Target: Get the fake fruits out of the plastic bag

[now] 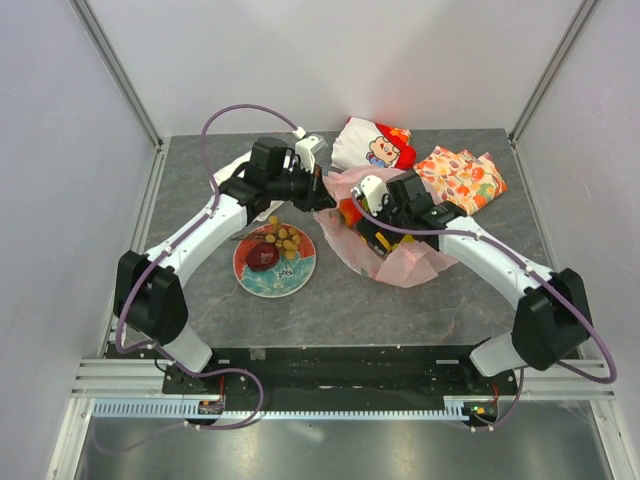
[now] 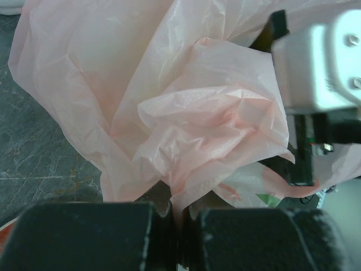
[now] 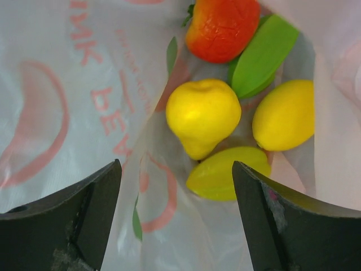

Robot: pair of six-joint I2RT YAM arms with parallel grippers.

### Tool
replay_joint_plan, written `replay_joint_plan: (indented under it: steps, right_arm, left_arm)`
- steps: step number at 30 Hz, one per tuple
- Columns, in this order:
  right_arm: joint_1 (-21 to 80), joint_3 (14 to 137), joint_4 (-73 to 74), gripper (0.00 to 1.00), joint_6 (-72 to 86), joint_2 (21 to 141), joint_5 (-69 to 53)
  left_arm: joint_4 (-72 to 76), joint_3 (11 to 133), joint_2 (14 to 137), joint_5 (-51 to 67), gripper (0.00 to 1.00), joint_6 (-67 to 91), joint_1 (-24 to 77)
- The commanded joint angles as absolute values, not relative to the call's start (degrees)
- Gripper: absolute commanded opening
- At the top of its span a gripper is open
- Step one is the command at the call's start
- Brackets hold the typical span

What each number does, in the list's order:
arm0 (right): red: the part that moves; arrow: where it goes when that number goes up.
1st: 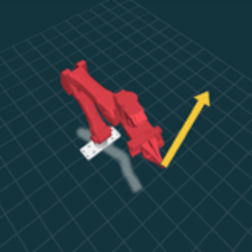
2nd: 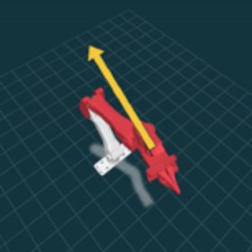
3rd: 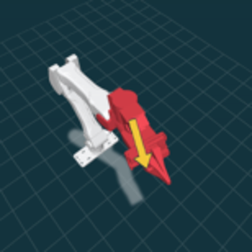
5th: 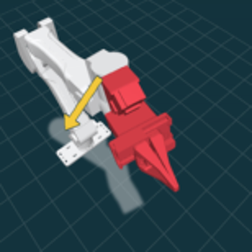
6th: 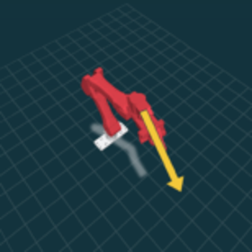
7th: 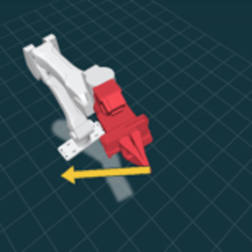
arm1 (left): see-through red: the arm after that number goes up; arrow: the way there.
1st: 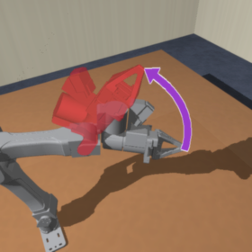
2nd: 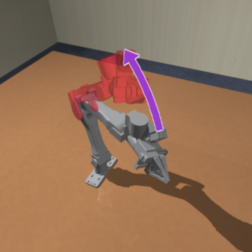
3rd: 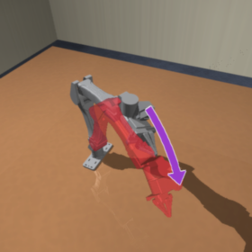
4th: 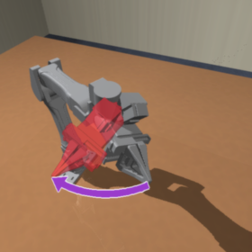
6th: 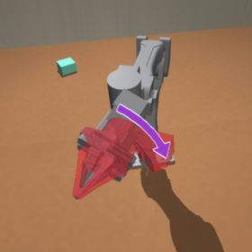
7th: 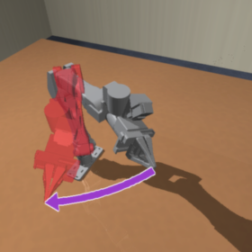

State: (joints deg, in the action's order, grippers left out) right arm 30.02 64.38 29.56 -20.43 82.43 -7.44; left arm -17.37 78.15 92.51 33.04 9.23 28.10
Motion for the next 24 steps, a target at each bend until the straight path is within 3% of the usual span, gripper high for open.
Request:
replay_joint_plan:
  steps: [1, 24]
  right_arm:
    - [28.14, 68.37, 24.61, 0.86, -11.17, 86.74, -4.48]
    - [23.03, 71.27, 21.10, 0.91, 0.00, 103.09, -6.50]
  left_arm:
    - [-15.38, 77.61, 89.82, 32.78, 0.02, 10.11, 28.30]
    - [-15.38, 78.49, 90.61, 32.17, 0.02, 9.32, 28.21]
